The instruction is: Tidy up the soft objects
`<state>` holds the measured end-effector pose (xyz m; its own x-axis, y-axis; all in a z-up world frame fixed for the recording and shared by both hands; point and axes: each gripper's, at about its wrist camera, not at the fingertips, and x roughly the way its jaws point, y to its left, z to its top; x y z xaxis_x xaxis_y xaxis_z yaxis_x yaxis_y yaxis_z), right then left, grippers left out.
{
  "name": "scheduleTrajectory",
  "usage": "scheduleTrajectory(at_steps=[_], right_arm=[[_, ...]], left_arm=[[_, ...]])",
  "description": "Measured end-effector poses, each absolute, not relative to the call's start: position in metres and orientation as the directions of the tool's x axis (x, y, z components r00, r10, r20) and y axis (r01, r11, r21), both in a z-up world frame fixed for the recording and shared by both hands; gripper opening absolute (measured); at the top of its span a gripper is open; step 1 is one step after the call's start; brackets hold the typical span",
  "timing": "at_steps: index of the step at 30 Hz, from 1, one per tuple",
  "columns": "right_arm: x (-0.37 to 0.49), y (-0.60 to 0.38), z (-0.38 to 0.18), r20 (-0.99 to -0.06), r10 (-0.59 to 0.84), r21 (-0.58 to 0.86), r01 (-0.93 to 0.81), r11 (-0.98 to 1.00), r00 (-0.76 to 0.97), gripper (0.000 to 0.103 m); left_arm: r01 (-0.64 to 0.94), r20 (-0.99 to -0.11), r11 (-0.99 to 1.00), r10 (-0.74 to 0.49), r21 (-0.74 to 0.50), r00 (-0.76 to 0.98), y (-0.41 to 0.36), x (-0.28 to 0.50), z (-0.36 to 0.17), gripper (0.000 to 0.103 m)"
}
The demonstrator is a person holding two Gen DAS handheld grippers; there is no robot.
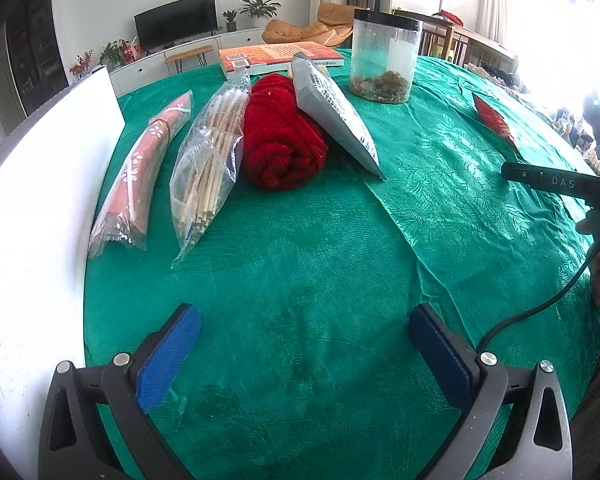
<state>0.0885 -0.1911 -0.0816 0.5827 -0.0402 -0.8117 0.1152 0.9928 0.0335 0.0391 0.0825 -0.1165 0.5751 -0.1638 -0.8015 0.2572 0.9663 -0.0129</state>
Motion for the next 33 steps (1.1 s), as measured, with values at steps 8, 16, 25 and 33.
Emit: scheduleTrajectory(at_steps=[8,16,25,33], right_arm=[[0.0893,-0.1894,-0.0845,-0.816,-0.052,0.011,0.106,0.994,0.575,0.091],[0.0904,-0.1892,-0.0843,-0.817,-0.05,0.012,0.104,0.995,0.574,0.093],[0.0903,-0.1882,-0.0842,-0.817,-0.049,0.012,0.103,0.995,0.574,0.093],[0.0904,-0.1881,-0.0841,-0.817,-0.049,0.013,0.103,0.995,0.574,0.093]], left_arm=[[0.257,-0.801,0.966,-0.164,-0.013,0.575,0.0825,0.0393,-0.1164,0.103],[0.257,-0.801,0.966,-0.164,-0.013,0.575,0.0824,0.0391,-0.1165,0.103],[0.257,-0.801,0.966,-0.164,-0.013,0.575,0.0824,0.0392,-0.1165,0.103],[0.257,-0.801,0.966,-0.164,-0.013,0.575,0.0824,0.0393,-0.1165,0.103]])
